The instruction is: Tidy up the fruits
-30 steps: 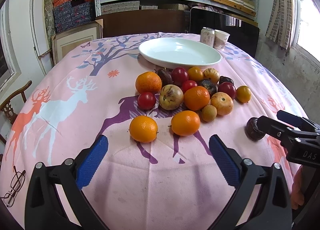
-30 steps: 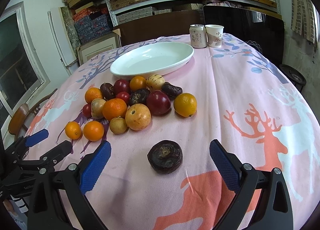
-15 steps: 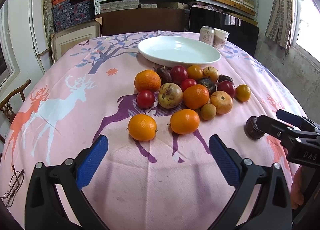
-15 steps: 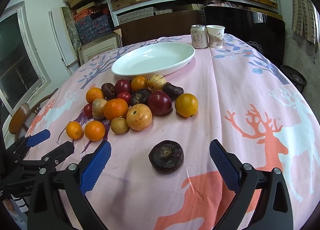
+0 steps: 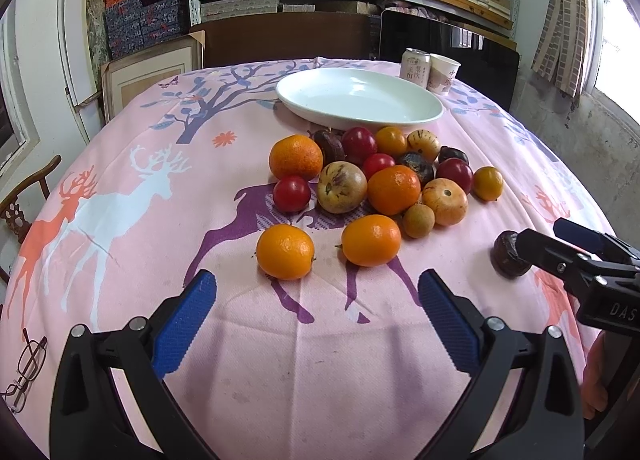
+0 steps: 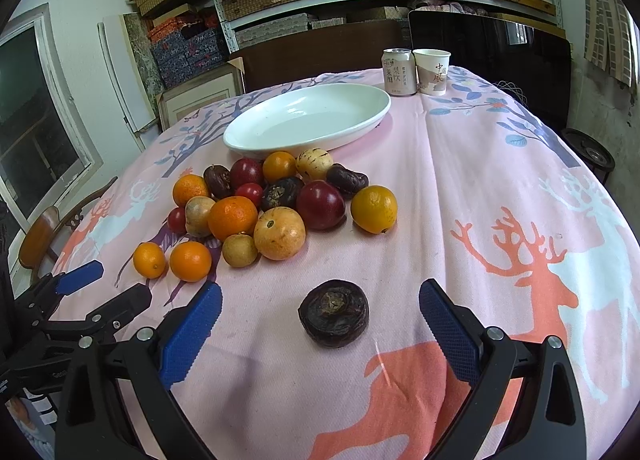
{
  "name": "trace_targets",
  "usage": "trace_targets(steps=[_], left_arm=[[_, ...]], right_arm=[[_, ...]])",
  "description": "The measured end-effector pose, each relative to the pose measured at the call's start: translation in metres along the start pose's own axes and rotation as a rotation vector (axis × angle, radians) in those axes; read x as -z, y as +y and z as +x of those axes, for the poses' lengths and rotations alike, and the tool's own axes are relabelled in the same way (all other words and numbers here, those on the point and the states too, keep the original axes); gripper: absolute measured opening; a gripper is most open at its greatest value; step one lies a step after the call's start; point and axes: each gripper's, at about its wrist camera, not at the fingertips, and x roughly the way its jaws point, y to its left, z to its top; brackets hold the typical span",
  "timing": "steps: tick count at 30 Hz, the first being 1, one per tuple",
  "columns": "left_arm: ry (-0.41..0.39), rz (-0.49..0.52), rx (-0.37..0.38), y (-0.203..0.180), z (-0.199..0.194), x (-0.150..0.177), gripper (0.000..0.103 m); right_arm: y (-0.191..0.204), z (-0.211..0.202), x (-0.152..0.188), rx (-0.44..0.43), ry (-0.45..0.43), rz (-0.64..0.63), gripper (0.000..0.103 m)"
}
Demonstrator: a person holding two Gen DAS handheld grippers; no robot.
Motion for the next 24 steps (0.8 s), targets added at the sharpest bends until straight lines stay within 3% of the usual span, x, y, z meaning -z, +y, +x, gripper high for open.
trace_targets(steps=[24], left_arm=[[0.018,-0.003,0.002,0.0011,0.0029,0.0010,0.099]], right_arm=[[0.0003,0.0004,0.0003,0.000,0.001,0.002,0.100]])
